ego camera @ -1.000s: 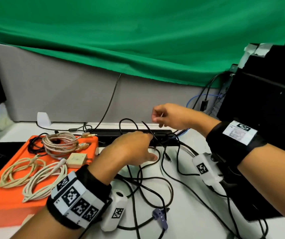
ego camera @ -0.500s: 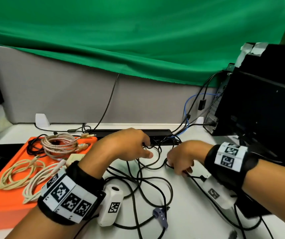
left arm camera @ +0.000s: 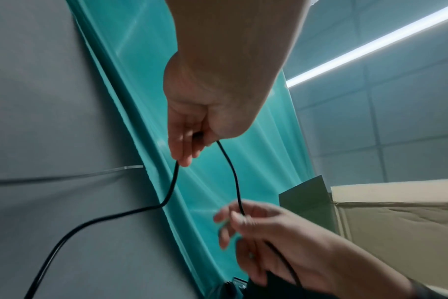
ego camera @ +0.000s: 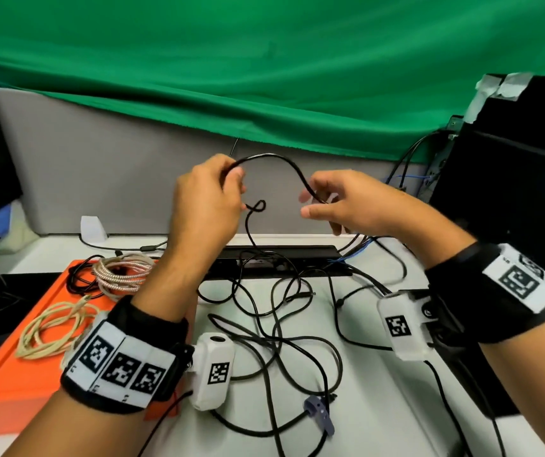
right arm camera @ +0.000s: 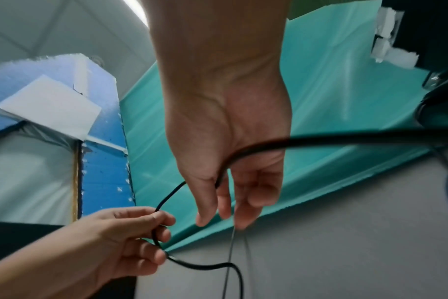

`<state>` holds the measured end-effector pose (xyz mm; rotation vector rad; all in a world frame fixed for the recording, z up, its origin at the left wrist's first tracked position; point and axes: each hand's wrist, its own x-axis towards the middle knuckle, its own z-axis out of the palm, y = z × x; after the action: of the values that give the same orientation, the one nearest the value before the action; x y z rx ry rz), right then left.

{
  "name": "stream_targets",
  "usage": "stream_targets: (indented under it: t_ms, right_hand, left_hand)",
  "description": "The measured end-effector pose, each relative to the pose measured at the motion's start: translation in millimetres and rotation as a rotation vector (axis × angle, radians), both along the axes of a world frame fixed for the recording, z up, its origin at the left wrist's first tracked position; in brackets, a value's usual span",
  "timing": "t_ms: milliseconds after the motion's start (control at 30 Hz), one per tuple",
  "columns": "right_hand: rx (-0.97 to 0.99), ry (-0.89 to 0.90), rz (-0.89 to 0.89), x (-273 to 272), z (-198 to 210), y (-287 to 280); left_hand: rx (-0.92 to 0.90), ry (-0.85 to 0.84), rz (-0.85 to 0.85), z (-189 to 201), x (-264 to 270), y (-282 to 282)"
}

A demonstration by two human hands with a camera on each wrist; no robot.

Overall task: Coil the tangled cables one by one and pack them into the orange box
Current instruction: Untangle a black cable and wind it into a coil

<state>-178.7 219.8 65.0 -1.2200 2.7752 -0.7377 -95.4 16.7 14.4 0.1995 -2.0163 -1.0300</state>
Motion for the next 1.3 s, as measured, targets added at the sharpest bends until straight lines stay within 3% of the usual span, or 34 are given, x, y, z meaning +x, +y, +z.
stream_targets:
  t_ms: [167,233,300,333,467,533,667,767,933,1067,1133,1200,1300]
  right_hand:
    - [0.041,0.395,-0.141,17.5,-12.9,21.4]
    - [0.092,0.741,-0.089,36.1,-21.6,28.1]
    - [0.13,0.947,0.023,60.0,-32.7,29.7]
    - [0.209,0.897,0.066,69.3,-39.0,29.5]
    - [0.766,0.191,0.033,73.7,-72.9,21.9]
    - [0.867,0.089,0.09,62.7,-98.0,12.8]
    - [0.981,0.11,0.142,38.5,-132.0,-6.6]
    - [0.784,0.136,0.12,21.3,-99.5,-14.6]
    - [0.403,0.306,-0.097,-15.0,-38.0,-15.0]
    - [0.224,0.342,-0.152,-26.2,-19.3,-16.9]
    - [-0.031,0.328,-0.146,-25.6,-6.8,-17.2]
    - [-0.272,0.282,-0.09,-18.3,8.0,-17.8]
    - [-0.4,0.108,0.077,1.7,22.0,-27.4]
  left_hand:
    - [-0.21,-0.456,0.066,-8.0,-1.7,-15.7]
    - [-0.274,-0.549,0.099,-10.7,-2.1,-14.1]
    - [-0.335,-0.61,0.149,-11.6,-3.8,-13.1]
    - [-0.362,-0.635,0.17,-11.8,-4.1,-13.6]
    - [-0.409,-0.7,0.159,-7.9,0.3,-12.6]
    - [-0.421,-0.716,0.135,-5.0,4.0,-9.8]
    - [-0.397,-0.778,0.026,-3.0,9.3,-6.8]
    - [-0.366,-0.788,-0.106,3.9,14.6,-6.4]
    - [-0.408,-0.773,-0.372,17.0,28.1,6.2]
    - [-0.5,-0.84,-0.429,8.7,24.0,16.9]
    - [-0.474,-0.739,-0.34,4.6,18.6,20.1]
    - [-0.387,-0.531,-0.239,1.2,12.2,24.6]
    - [-0.17,-0.317,-0.293,-3.5,5.5,36.0]
